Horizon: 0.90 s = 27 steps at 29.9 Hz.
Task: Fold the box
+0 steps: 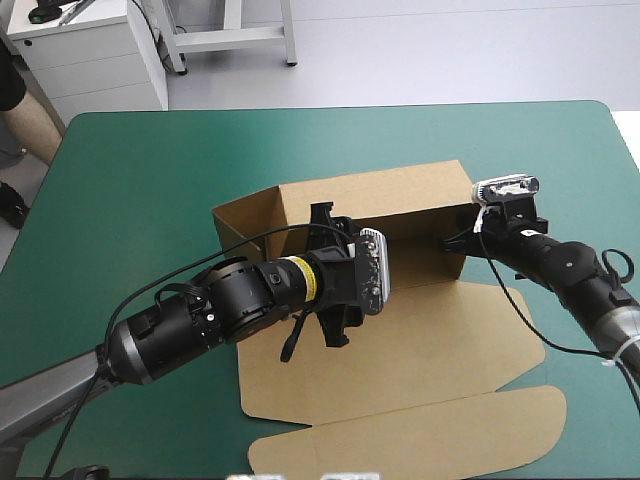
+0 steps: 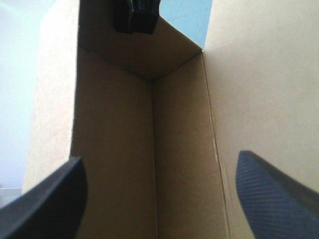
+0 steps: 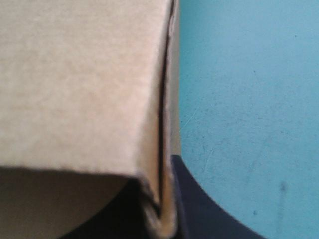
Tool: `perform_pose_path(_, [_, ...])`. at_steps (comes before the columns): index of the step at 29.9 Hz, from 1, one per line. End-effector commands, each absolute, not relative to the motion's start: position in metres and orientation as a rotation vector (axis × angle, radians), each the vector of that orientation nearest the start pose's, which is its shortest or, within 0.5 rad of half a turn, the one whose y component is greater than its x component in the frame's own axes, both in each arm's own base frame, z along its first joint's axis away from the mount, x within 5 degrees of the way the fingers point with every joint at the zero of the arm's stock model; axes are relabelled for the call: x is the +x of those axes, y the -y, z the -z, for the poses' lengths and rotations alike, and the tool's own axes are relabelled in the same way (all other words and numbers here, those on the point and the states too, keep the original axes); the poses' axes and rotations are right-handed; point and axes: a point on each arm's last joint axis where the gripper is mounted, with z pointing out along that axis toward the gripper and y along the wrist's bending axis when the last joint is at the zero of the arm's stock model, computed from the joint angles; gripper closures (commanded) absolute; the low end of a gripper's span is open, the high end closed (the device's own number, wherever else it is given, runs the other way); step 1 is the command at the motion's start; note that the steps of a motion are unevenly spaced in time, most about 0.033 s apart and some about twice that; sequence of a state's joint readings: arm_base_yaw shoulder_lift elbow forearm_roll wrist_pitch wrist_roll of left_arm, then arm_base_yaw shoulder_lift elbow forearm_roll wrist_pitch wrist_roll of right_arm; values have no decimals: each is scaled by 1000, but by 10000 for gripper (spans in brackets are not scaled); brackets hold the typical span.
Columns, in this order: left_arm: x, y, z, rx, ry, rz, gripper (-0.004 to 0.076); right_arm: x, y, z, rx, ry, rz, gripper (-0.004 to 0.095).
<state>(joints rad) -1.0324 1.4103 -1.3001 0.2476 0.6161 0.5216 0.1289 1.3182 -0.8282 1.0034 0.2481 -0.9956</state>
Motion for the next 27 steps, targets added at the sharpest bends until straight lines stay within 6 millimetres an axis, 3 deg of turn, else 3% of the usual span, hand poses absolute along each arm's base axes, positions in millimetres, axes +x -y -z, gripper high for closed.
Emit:
perform_pose_path(1, [165,258,-403,1531,-1373,62,307,277,-54,-301,-208,-2030,-318,905])
perform_pose_path(5, [164,254,-407,1544,-1367,47,728,277,-54,-301,-214,-2030,-317,906])
perform_pose_path(11, [163,247,-423,1578,-1413,8,705,277,-54,-301,-219,-2029,-314,906])
perform_pose_path(19, [162,232,-468,1565,-1454,-33,705,276,-56,-300,-236,-2039,-329,906])
perform_pose_path(23, [185,207,-487,1454,-1566,-48,705,275,-58,-299,-275,-2054,-339,906])
perform_pose_path(27, [208,170,-502,1275,-1739,96,705,274,-58,-298,-283,-2060,-349,906])
